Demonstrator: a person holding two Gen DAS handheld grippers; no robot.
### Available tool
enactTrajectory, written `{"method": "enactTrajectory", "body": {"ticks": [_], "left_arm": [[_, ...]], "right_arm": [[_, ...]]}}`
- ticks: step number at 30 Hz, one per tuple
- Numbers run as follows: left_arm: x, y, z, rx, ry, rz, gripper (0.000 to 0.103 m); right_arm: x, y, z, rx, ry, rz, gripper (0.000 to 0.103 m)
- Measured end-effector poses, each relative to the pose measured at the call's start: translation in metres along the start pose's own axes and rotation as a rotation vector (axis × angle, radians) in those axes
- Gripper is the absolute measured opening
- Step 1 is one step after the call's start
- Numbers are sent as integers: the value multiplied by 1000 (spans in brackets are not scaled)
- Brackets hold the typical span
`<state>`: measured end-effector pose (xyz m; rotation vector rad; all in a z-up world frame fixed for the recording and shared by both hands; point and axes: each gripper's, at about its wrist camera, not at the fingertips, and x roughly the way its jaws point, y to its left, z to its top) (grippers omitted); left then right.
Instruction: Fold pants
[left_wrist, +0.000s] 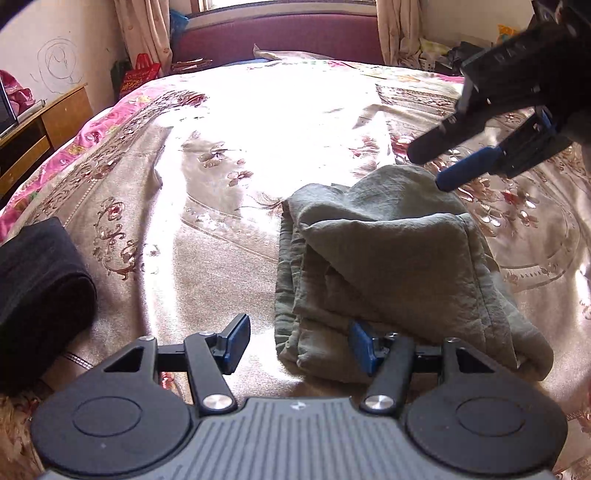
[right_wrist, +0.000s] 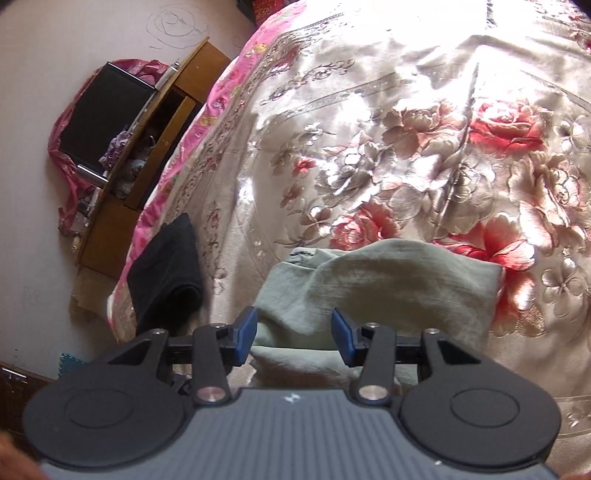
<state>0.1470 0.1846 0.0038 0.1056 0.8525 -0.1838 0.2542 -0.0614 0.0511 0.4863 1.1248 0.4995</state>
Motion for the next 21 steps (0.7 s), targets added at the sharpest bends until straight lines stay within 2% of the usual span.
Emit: {"method": "enactTrajectory", "body": {"ticks": [2,4,5,7,11,14,17,19,21], "left_arm": [[1,6,0,-21,8,6,73],[5,10,0,-19,13,20,73],[7,10,0,-11,16,26,73],[10,12,0,5,15,30,73],[14,17,5,33,25,10,72],[19,20,10,34,34,-26,72],[23,24,14,17,43,-66,72],[24,28,15,1,53,-97,72],[21,33,16,-3,66,-108,72]], "right_arm": [[6,-16,-6,48,22,-18,47],[14,-26,-17,119,64,5,47],[16,-27,-24,149,78,30,47],[20,-18,-43,179,143,133,47],[17,10,-68,119,258,257,46],[6,4,-75,108,235,203,48],[-5,-14,-77,125,174,69,48],[-14,-18,-68,62,109,4,48],[-20,-13,-47,-109,29,-67,49]]}}
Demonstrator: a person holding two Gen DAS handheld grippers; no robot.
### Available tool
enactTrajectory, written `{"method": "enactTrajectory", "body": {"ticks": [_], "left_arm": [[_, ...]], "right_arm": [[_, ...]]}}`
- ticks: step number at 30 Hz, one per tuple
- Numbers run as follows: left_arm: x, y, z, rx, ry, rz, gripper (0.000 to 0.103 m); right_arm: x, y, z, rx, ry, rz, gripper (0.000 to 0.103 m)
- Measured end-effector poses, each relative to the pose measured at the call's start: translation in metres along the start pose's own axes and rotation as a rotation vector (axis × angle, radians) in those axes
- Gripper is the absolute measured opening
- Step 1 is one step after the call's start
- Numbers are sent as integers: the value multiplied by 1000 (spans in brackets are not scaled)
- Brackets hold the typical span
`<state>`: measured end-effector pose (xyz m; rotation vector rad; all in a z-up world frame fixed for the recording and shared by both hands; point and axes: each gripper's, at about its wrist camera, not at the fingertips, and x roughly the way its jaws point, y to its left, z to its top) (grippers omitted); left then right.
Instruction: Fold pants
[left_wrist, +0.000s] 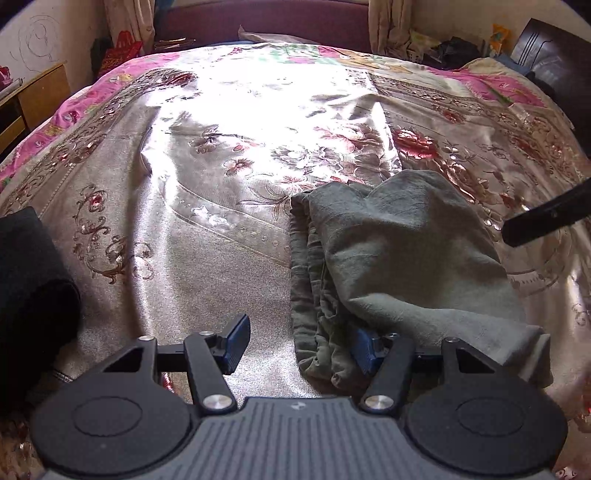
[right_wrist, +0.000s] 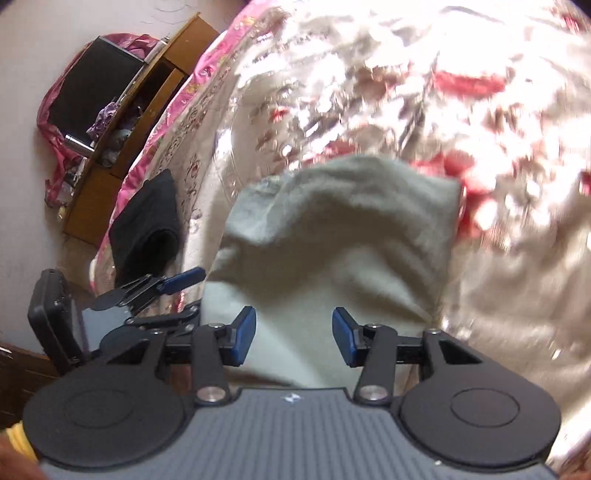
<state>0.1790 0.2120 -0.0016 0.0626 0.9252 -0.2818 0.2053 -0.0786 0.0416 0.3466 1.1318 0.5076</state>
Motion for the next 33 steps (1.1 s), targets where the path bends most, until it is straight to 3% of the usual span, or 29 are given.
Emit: {"method": "enactTrajectory", "body": {"ticks": [2,6,13,16,19,20,21,22,23,25,28,31,33], "left_arm": [[-6,5,-2,4,11,10,72],[-18,12,-4,-4,15,7,72],[-18,13,-2,-70,24,-111,72],[-6,1,-1,-45,47,-159,73],[4,-11,3,-20,59,-166,73],[8,-16,4,1,67,-126,73],[11,-21,5,30,76,-85,72],[12,-24,6,50,73,-69,62],[11,-24,8,50,66,-84,45],[5,-24,15,37,39,-103,36],[7,-26,23,37,-9,-86,35],[27,-26,29,43,-2,-102,35],[39,-28,29,50,22,-84,37]], "right_arm": [[3,3,25,-166,-21,-41,53],[27,16,66,-478,41,-45,57],[88,32,83,-771,296,-2,59],[101,33,78,-875,346,-44,59],[108,29,79,-876,387,-24,59],[108,28,79,-879,385,-32,47],[107,28,77,-882,392,-39,25],[104,28,76,-873,411,-46,17],[99,28,75,-860,411,-57,13],[80,27,77,-823,379,-80,10],[51,21,85,-739,330,-90,8],[45,6,88,-659,304,-123,8],[57,-9,89,-600,292,-154,18]]}}
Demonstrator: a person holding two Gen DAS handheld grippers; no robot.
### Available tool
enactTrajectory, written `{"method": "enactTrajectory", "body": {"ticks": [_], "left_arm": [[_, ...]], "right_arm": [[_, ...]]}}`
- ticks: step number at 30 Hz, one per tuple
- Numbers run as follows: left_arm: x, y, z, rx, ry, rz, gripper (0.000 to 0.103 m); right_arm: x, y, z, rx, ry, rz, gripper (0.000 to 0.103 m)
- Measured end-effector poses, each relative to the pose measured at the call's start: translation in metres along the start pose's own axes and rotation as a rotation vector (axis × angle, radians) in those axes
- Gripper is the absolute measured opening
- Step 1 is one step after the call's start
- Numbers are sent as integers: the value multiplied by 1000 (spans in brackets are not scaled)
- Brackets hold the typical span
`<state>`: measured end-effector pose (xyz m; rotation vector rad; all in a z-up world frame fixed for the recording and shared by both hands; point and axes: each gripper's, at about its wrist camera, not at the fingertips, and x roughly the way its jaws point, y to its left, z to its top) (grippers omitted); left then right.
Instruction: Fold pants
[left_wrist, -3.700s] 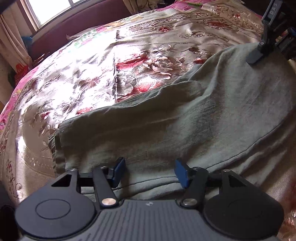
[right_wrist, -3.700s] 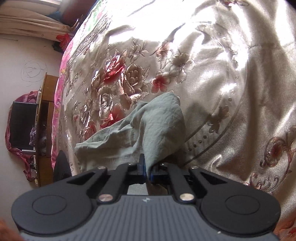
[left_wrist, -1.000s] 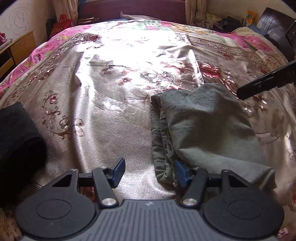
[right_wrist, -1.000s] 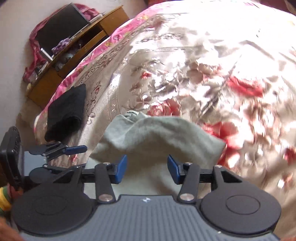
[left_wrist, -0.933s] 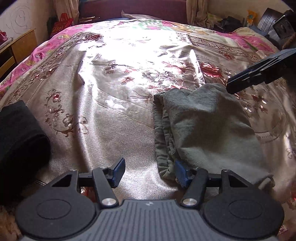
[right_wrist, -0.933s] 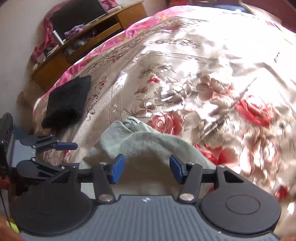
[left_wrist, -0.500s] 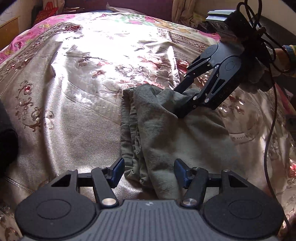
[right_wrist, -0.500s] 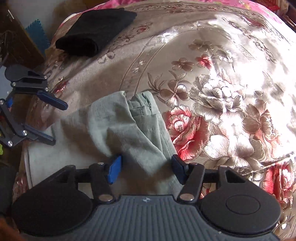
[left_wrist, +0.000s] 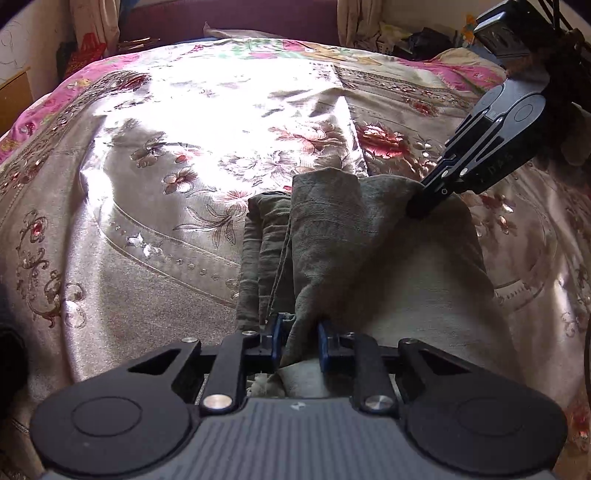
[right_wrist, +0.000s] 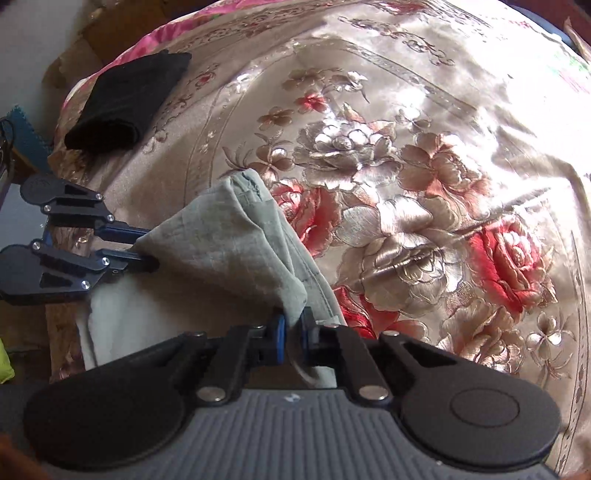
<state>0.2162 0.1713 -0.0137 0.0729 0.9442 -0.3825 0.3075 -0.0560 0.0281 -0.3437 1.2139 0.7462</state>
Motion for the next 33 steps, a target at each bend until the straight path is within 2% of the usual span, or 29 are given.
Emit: {"method": "enactTrajectory", "body": {"ticks": [1,4,10,13,14,16,18,21,23,25,29,31,33], "left_arm": [[0,-1,0,0,1,7,40],[-11,0,-2,19,0,42,52],[-47,7,-1,20,-39,108,54],[-60,1,1,32,-90,152,54],[-63,0,1,34,-102,154,54],[-65,-6,2,43,-122,135,54],[-60,-13,-1,62,-122,103,55],[-41,-22,-9,111,-100,89,55],[-25,-21,-14,112,-68,79,55],[-11,-18,-19,105,-49,78,56],[-2,-3,-21,21,-24,68,67],[-4,1,-19,-24,-10,66,69],[-9,-1,-16,-22,-19,81,69]], "right_arm": [[11,-5,0,41,12,-20,23],[28,-9,2,56,9,-59,26],[-23,17,5,-11,-157,-151,29],[-47,33,7,3,-248,-107,30],[-49,41,8,1,-273,-56,30],[-40,53,11,-13,-263,23,30],[-12,61,17,-9,-225,72,30],[27,57,27,34,-212,75,30],[42,50,31,72,-234,61,30],[53,40,35,125,-255,86,29],[65,27,37,233,-276,127,28],[65,26,32,257,-293,128,28],[57,31,28,261,-308,114,31]]}}
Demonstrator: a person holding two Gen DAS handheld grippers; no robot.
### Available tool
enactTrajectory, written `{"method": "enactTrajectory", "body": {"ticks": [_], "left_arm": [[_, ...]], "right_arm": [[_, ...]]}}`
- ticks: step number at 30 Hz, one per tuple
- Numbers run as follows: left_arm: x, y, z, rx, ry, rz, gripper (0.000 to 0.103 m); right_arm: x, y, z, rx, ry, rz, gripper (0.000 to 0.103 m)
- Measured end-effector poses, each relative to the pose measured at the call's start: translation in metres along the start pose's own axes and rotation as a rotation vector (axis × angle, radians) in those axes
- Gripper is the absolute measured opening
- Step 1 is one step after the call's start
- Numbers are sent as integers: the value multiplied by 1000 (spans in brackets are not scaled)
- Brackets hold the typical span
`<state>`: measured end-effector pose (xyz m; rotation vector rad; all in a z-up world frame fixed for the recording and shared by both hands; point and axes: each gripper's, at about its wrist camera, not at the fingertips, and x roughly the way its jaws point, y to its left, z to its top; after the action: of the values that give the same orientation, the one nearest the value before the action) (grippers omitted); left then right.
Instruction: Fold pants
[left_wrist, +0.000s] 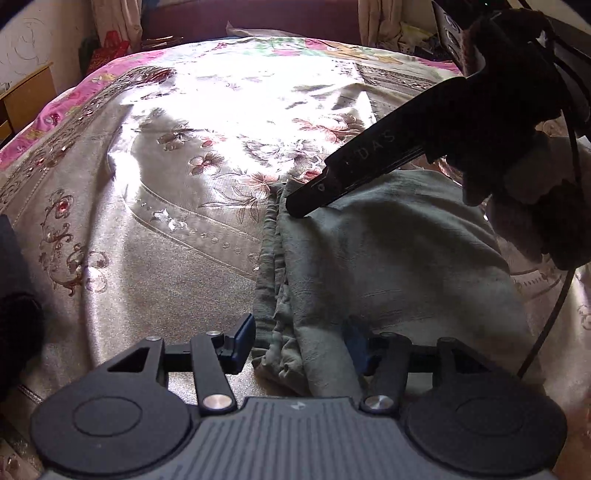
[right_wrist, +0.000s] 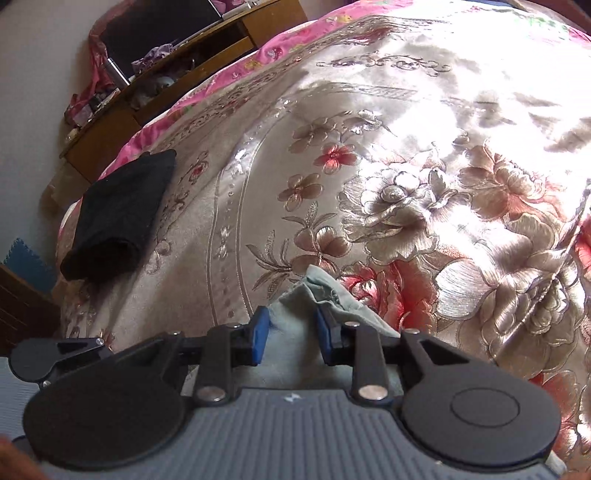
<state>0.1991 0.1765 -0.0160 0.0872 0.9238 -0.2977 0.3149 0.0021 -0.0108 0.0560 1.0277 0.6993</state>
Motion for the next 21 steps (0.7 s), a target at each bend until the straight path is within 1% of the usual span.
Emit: {"method": "enactTrajectory", "body": {"ticks": [1,3,7,8,11,12,13,16,21], "left_arm": [[-3,-3,1,16,-8,16,69],[-5,-8,2,37,-12,53,69],[-3,-14,3,31,-3,88,68],[-3,-15,3,32,-3,96,68],[-3,-20,-3,33,-2,109,69],[-3,-21,-6,32,-3,113,69],[-4,-22,-9,30,-5,122,69],[-8,-26,-16,33,-33,147,69],[-21,-39,-24,57,-69,219,69]], "right_arm": [[-7,3,-2,-2,-14,-9,31],[-23,9,-7,-3,-45,-14,36],[-50,14,-25,-10,-101,-33,39],[-52,14,-31,-10,-98,-38,40],[-42,11,-53,-17,-45,-119,40],[-38,8,-58,-7,-34,-129,40],[-38,4,-65,15,-43,-134,40],[-49,7,-72,52,-107,-132,40],[-77,28,-89,51,-213,-132,40]]}}
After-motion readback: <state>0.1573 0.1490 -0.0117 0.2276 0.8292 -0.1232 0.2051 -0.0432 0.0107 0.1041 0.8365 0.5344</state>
